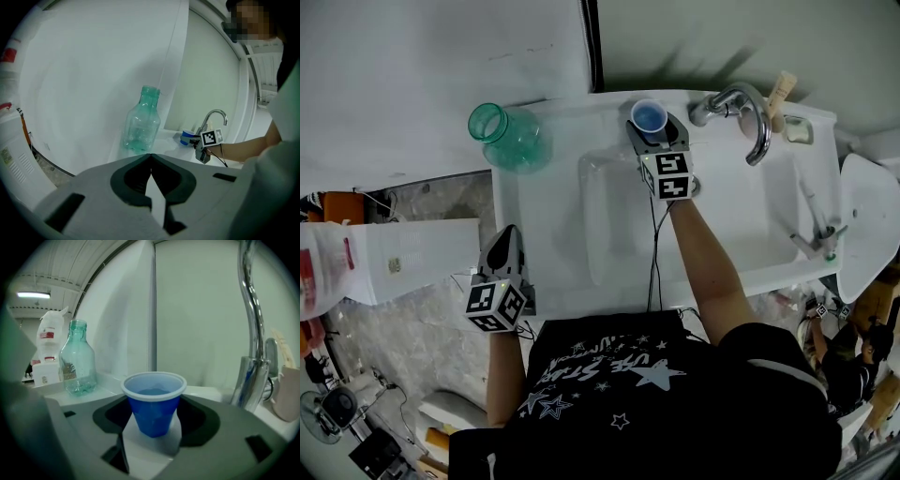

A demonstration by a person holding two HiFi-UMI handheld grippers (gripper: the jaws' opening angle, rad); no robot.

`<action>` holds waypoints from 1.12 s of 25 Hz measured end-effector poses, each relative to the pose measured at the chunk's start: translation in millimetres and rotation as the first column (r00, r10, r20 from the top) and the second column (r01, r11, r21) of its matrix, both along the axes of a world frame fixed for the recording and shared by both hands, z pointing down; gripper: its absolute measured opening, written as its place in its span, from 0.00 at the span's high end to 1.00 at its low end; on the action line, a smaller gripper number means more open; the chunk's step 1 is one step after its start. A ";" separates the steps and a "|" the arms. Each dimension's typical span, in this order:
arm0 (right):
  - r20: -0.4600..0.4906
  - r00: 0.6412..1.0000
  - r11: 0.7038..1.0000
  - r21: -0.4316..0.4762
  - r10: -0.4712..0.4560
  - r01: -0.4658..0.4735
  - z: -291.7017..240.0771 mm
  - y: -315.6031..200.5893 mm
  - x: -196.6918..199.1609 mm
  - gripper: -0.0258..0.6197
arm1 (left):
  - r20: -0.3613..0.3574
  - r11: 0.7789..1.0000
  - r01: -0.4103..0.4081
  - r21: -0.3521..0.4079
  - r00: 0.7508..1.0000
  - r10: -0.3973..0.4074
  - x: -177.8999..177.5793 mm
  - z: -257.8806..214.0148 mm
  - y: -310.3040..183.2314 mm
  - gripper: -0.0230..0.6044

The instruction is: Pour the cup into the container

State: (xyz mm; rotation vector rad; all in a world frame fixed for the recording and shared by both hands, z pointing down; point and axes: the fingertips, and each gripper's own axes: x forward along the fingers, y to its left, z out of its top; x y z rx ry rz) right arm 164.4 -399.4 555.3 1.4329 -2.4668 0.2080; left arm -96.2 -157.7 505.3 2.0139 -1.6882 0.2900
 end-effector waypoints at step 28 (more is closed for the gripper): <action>0.021 0.996 0.996 -0.029 0.081 -0.080 -49.0 26.5 16.9 0.53 | -0.036 0.995 -0.083 0.059 0.996 0.085 -17.9 -15.2 0.8 0.95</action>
